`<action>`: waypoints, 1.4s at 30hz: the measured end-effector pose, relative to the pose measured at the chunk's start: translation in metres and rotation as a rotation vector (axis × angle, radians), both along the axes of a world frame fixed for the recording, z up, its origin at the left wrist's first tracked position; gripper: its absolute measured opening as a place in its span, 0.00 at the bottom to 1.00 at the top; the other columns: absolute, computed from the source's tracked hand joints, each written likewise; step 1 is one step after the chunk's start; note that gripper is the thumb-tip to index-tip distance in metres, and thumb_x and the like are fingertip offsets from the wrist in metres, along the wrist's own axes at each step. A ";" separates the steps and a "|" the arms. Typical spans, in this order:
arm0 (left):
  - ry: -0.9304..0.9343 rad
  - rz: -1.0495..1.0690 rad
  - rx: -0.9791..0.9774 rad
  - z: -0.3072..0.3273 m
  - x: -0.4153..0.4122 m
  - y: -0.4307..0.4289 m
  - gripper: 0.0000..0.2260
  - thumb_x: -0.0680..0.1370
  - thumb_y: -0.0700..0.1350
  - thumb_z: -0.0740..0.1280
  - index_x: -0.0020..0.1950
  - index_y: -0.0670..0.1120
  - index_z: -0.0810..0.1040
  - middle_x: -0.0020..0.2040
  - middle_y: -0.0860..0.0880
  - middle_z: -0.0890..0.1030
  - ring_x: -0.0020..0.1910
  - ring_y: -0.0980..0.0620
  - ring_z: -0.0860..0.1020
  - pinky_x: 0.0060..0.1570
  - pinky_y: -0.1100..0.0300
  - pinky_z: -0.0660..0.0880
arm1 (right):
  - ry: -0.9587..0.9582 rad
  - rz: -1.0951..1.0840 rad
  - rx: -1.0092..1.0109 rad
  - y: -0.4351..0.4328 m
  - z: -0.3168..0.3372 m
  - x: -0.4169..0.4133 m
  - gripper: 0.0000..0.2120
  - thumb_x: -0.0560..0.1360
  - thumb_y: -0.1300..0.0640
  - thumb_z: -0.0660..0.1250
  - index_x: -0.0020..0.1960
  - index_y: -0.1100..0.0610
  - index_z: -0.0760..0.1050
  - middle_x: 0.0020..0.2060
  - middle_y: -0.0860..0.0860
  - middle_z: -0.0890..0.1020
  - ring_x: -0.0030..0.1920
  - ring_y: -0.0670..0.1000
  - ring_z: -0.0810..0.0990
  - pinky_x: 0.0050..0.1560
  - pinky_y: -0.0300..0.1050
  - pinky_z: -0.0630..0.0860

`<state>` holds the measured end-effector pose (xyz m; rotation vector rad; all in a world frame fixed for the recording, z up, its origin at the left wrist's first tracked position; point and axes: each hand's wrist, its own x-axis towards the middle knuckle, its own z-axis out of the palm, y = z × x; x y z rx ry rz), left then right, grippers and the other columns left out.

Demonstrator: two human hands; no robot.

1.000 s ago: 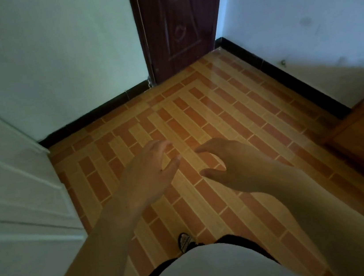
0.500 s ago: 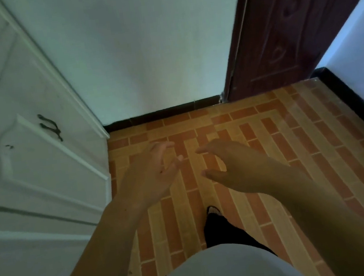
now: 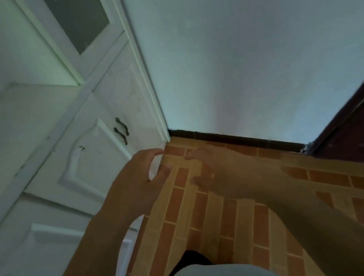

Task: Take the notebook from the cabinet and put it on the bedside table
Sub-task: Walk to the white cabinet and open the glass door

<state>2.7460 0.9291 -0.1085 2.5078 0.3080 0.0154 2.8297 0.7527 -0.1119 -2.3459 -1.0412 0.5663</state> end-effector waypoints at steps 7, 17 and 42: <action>0.003 0.095 0.029 -0.015 0.071 0.063 0.27 0.73 0.66 0.55 0.67 0.55 0.66 0.67 0.56 0.69 0.57 0.64 0.65 0.57 0.64 0.63 | -0.001 0.103 -0.013 0.074 -0.001 0.090 0.24 0.76 0.49 0.61 0.70 0.49 0.62 0.64 0.43 0.68 0.65 0.46 0.66 0.56 0.30 0.55; -0.053 0.144 0.165 0.011 0.188 0.166 0.23 0.75 0.61 0.55 0.67 0.53 0.67 0.67 0.54 0.70 0.60 0.56 0.72 0.60 0.59 0.68 | -0.007 0.070 0.095 0.171 0.029 0.202 0.22 0.76 0.48 0.61 0.69 0.47 0.63 0.68 0.45 0.69 0.66 0.47 0.68 0.65 0.41 0.63; -0.164 0.555 0.573 0.153 0.285 0.249 0.26 0.76 0.57 0.57 0.73 0.53 0.58 0.74 0.52 0.62 0.71 0.51 0.62 0.67 0.54 0.61 | -0.330 0.584 0.371 0.345 0.155 0.381 0.25 0.75 0.45 0.62 0.70 0.46 0.62 0.70 0.45 0.67 0.67 0.49 0.68 0.59 0.38 0.61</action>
